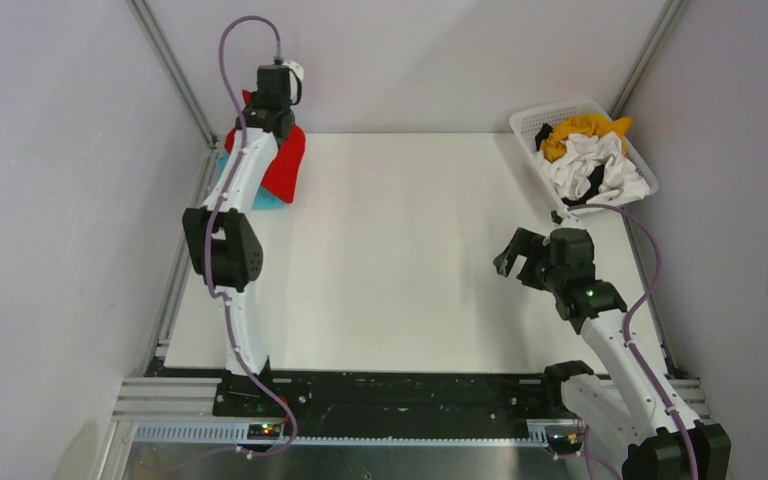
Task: Fold and stack the t-shirts
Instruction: Put the neatly folded tshirt into the corner of the board with the left arm
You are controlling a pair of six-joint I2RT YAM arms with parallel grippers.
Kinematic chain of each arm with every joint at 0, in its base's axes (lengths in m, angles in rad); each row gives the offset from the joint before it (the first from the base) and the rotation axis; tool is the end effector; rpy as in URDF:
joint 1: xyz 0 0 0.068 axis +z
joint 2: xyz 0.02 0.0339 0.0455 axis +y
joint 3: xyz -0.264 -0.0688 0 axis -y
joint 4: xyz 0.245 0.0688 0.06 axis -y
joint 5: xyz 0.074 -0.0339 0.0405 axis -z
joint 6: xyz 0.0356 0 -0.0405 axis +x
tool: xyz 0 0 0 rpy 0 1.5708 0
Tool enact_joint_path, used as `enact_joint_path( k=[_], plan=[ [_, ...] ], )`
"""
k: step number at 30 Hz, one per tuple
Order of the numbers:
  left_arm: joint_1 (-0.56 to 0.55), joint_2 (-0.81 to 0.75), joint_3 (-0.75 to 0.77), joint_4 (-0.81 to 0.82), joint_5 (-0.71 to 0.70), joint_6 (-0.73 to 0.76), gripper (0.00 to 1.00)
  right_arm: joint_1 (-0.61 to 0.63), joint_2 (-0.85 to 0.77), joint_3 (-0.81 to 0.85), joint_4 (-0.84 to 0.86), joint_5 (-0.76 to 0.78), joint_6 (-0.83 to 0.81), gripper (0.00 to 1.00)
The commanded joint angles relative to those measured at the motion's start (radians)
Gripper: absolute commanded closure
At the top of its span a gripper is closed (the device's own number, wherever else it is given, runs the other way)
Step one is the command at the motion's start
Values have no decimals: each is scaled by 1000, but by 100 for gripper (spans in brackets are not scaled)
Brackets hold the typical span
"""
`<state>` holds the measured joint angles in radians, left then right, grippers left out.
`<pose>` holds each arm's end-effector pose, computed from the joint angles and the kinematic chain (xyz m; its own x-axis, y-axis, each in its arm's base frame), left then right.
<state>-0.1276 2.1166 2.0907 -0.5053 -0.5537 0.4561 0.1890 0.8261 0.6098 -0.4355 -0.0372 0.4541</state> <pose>0.4918 -0.0442 0.3400 -0.6015 0.4549 -0.6567 -0.0852 0.7808 0.6189 0.1769 0.0352 0.2472 -0.6305 0.3257 -0.7045 0.0665 0.9270 0.3690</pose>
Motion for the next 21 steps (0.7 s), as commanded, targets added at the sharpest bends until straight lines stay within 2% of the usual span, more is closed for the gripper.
enact_joint_path(
  k=[1,8,21],
  plan=[
    [10,-144,7,41,52,8,100,7,0,1,30,27,-15,1],
    [14,-164,-16,41,99,-19,100,11,18,0,36,10,-12,1],
    [83,-56,-21,41,153,-49,100,15,26,1,36,37,-18,1]
  ],
)
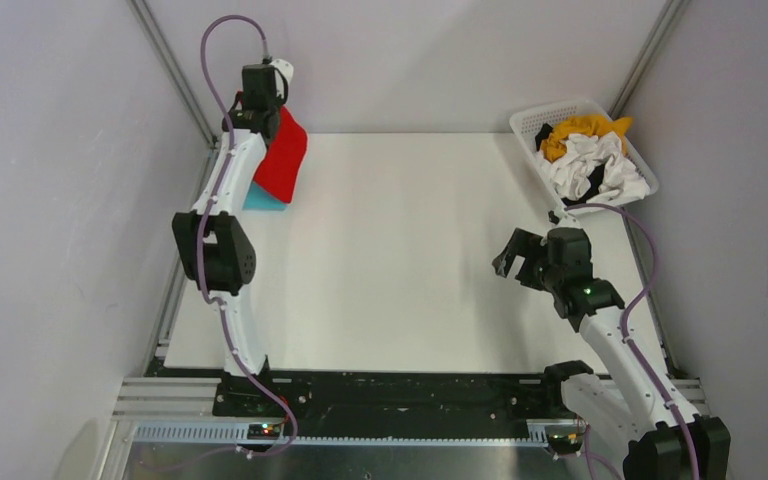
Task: Fold and stack the t-shirts
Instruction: Put the neatly folded tshirt into the corner of the board with the left arm
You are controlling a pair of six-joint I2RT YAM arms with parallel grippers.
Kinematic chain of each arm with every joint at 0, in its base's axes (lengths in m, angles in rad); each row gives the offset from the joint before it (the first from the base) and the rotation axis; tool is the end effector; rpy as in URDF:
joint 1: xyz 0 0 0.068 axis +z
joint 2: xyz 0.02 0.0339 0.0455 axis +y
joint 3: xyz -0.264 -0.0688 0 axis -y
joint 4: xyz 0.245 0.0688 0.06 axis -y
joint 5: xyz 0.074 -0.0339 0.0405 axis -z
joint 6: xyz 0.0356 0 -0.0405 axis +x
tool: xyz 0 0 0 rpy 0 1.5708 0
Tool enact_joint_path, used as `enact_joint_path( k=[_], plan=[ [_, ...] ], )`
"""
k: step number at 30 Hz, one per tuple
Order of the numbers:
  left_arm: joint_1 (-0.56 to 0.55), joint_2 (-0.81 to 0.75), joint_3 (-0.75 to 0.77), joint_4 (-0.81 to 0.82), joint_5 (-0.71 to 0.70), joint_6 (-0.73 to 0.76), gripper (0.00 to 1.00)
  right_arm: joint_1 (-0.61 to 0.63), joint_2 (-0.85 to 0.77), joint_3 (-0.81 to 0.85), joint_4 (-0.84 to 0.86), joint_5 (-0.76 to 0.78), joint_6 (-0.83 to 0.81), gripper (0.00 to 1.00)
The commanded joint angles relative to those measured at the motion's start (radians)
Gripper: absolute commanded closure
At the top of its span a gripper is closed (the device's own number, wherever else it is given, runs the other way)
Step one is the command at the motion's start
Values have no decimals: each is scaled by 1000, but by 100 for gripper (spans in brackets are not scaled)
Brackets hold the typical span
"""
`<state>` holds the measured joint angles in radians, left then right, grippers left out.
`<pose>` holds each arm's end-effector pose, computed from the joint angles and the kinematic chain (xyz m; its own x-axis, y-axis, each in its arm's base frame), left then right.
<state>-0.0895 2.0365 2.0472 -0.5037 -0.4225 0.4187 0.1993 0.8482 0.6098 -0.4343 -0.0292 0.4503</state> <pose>0.4761 -0.0281 0.3616 -0.5438 0.4211 -0.7259 -0.0626 0.8422 0.5355 0.1795 0.0373 0.2437 -0.6458 0.3134 -0.6963 0.0675 0.9317 0.3568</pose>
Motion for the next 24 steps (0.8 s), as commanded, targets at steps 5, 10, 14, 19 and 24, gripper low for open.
enact_joint_path(
  k=[5,10,14,19,24],
  plan=[
    [99,84,28,41,88,-1,100,5,13,5,24,83,-14,1],
    [164,177,103,44,111,-19,95,5,25,19,10,112,-6,0],
    [203,258,159,61,64,-39,85,8,33,22,11,120,7,1],
    [238,291,190,71,14,-93,5,11,40,25,1,149,5,1],
    [235,110,40,74,150,-284,0,12,-10,32,0,127,0,1]
  ],
)
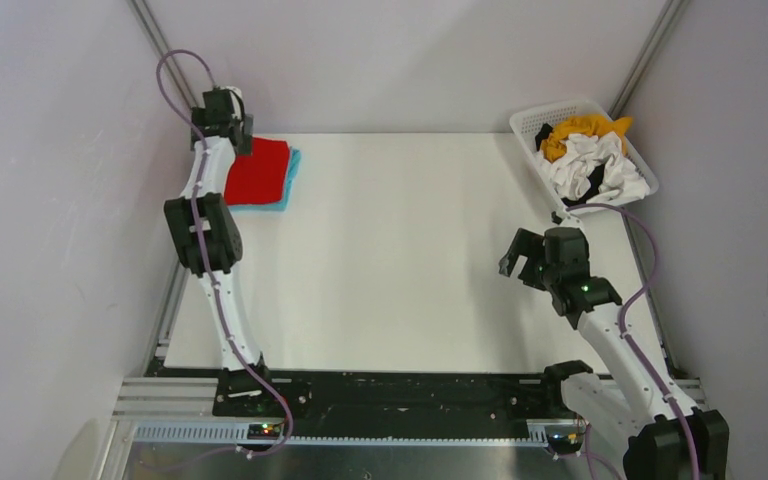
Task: Fold and stack the t-shirts
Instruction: Put the neatly folded tshirt into the corner of the board with the left arm, then reset both arms
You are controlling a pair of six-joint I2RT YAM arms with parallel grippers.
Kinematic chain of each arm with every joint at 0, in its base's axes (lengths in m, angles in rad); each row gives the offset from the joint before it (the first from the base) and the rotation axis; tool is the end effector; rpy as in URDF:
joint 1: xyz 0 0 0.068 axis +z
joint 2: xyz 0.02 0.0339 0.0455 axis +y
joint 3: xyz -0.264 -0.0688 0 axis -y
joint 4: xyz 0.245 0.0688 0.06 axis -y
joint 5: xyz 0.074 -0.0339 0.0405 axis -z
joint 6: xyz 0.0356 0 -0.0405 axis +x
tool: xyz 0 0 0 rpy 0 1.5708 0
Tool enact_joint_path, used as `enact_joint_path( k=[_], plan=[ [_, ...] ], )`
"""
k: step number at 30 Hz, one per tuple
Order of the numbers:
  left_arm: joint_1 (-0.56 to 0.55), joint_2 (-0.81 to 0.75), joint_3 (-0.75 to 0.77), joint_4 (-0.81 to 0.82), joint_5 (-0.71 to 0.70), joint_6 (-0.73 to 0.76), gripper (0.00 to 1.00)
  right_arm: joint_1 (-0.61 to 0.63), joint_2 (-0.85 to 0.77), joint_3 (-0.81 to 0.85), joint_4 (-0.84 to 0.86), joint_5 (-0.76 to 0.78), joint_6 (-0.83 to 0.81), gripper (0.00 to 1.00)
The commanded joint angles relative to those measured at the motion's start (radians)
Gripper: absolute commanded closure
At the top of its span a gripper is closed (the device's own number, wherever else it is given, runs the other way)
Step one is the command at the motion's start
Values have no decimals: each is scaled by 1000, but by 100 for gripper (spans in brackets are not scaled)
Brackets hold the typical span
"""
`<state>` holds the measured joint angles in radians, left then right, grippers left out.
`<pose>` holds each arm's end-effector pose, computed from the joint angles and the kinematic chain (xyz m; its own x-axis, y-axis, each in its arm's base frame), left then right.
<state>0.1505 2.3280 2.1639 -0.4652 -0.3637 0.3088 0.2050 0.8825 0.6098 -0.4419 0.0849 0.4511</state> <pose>0.5316 0.0934 0.2614 -0.6834 0.1836 -0.7066 -0.2275 0.8661 0.4452 0.1838 0.0351 0.2375 -0.6385 0.3109 -0.7040 0.1536 0.9478 0.2793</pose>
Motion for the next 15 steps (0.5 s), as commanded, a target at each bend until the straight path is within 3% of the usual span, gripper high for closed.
enact_joint_path(
  k=[1,3,8,15],
  plan=[
    [-6,-213,-123,46,161,-207,0,7,-53,32,6,10,-1,1],
    [-14,-336,-200,63,266,-299,0,7,-82,32,-3,0,-3,1],
    [-126,-580,-471,188,204,-425,0,10,-144,33,-50,-35,9,0],
    [-316,-1071,-1117,431,177,-662,0,41,-200,14,-115,-1,33,1]
  ],
)
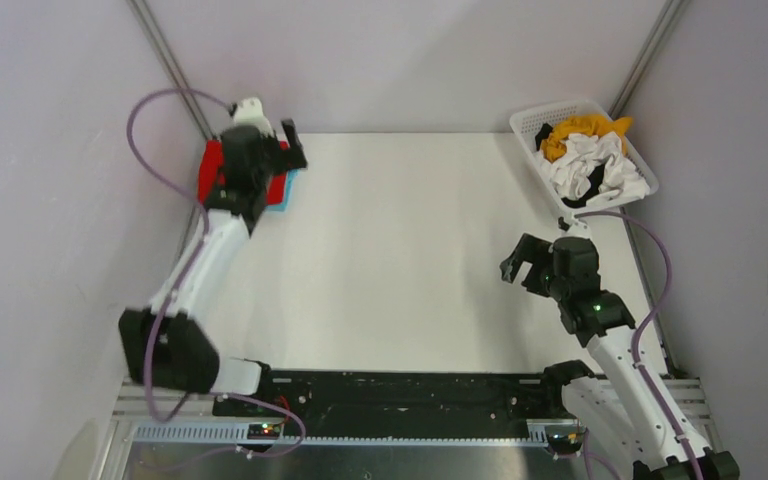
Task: Fold and stack the t-shirts
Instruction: Reset both arms
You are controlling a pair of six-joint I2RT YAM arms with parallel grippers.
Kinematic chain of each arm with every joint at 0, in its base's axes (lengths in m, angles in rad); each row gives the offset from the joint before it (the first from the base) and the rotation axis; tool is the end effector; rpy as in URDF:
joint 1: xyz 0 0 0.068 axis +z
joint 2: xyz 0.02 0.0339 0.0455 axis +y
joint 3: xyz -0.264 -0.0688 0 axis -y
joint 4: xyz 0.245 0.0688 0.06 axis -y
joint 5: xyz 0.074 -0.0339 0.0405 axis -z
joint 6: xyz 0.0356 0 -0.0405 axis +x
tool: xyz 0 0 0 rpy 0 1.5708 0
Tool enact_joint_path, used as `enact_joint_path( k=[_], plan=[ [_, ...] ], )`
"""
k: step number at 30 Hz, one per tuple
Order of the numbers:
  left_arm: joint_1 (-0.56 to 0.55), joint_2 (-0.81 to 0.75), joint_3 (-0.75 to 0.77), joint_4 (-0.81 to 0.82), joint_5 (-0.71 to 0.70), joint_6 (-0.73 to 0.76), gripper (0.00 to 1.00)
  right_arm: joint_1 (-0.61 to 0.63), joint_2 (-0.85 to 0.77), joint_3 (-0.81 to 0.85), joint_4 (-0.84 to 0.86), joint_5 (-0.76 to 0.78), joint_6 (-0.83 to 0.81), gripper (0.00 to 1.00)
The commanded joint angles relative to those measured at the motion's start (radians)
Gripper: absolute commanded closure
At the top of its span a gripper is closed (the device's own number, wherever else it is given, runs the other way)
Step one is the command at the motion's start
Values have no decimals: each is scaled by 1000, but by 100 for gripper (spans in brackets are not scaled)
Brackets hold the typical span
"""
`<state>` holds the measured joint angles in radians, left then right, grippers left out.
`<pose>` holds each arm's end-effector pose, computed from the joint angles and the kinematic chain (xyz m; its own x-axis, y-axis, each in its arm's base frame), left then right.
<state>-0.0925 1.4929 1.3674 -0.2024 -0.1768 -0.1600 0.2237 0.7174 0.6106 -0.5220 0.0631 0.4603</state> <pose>0.3523 -0.0264 0.3704 -0.3047 -0.1292 -0.9437 -0.1250 0.9876 -0.0949 0.1562 0.0332 0.2562 -0.5901 0.3204 -0.7410 0.1010 0.9400 0.3260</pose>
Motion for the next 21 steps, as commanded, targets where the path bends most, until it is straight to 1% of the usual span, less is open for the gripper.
enact_joint_path(
  k=[1,2,3,4,5,6,7,8,9,13,15,19,21],
  plan=[
    [-118,-279,-377,205,-24,-221,0,28,-39,8,-33,27,27,1],
    [-144,-357,-482,220,-51,-283,0,34,-45,0,-31,38,36,1],
    [-205,-390,-525,241,-57,-303,0,35,-48,-2,-31,41,40,1],
    [-238,-453,-603,246,-75,-319,0,39,-55,-7,-29,42,48,1],
    [-310,-511,-665,243,-91,-314,0,43,-60,-10,-27,40,48,1],
    [-347,-542,-692,233,-137,-310,0,47,-71,-19,-26,45,50,1],
    [-418,-607,-745,216,-160,-308,0,53,-77,-27,-25,54,54,1],
    [-446,-641,-769,212,-196,-310,0,56,-91,-40,-21,81,68,1],
    [-486,-705,-815,170,-210,-321,0,63,-99,-50,-17,98,77,1],
    [-515,-881,-938,107,-233,-381,0,74,-153,-99,8,181,121,0],
    [-516,-944,-977,77,-284,-385,0,76,-174,-104,-1,213,128,1],
    [-516,-1011,-1012,63,-320,-395,0,77,-198,-122,8,251,141,1],
    [-516,-1016,-1006,63,-326,-389,0,76,-202,-133,23,258,145,1]
  ],
)
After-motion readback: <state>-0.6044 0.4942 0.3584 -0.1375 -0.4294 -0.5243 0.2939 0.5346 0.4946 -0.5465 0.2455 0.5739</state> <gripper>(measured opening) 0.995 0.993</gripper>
